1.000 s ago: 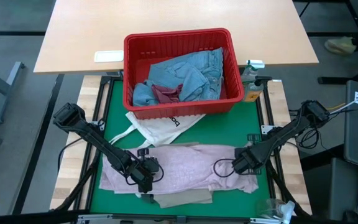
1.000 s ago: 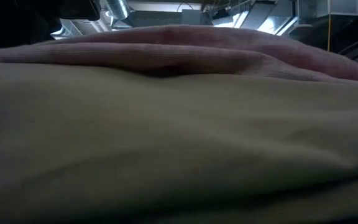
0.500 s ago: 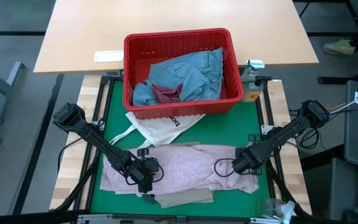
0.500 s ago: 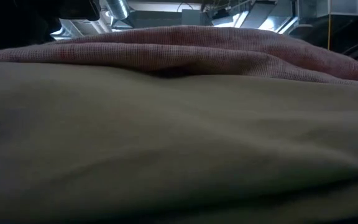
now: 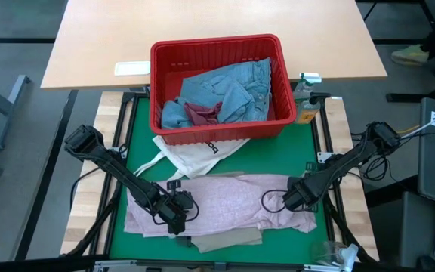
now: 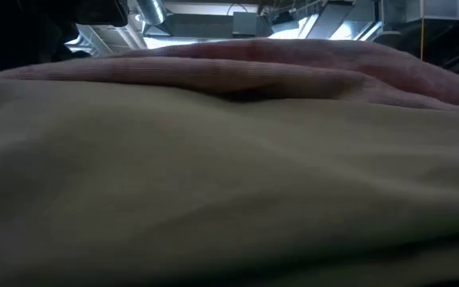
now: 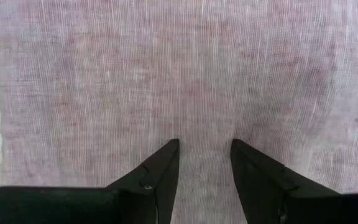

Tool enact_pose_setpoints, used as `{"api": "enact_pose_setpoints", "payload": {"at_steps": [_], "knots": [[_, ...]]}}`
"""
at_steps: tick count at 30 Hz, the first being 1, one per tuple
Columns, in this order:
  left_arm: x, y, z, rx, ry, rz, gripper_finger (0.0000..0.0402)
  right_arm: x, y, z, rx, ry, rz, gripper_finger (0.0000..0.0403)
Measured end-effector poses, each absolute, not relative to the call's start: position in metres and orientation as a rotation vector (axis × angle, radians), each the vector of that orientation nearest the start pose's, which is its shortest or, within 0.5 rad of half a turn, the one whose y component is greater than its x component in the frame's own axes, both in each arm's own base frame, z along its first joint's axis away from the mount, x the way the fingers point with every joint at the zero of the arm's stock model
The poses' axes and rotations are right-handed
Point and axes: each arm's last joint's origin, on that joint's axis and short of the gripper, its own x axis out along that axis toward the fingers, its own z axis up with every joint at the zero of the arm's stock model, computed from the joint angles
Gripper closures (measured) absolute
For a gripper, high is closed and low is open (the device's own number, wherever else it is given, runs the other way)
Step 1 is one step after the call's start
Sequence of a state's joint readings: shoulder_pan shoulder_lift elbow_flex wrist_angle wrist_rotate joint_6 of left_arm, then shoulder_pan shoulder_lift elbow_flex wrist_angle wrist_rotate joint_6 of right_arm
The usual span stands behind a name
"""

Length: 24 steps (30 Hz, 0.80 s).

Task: Fold laundry
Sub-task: Fold the pink shirt

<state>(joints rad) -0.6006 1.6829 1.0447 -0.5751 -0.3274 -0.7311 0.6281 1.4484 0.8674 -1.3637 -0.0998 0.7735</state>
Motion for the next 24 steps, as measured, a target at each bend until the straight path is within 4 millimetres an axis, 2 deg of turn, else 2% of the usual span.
{"api": "enact_pose_setpoints", "payload": {"at_steps": [9,24], "knots": [[0.265,-0.171,0.179,-0.110,1.087,0.163,0.0262,0.158,0.119,0.220,0.013,1.913,-0.269,0.0236],[0.265,-0.171,0.179,-0.092,1.088,0.151,0.0262,0.158,0.119,0.221,-0.005,1.921,-0.241,0.0236]]}}
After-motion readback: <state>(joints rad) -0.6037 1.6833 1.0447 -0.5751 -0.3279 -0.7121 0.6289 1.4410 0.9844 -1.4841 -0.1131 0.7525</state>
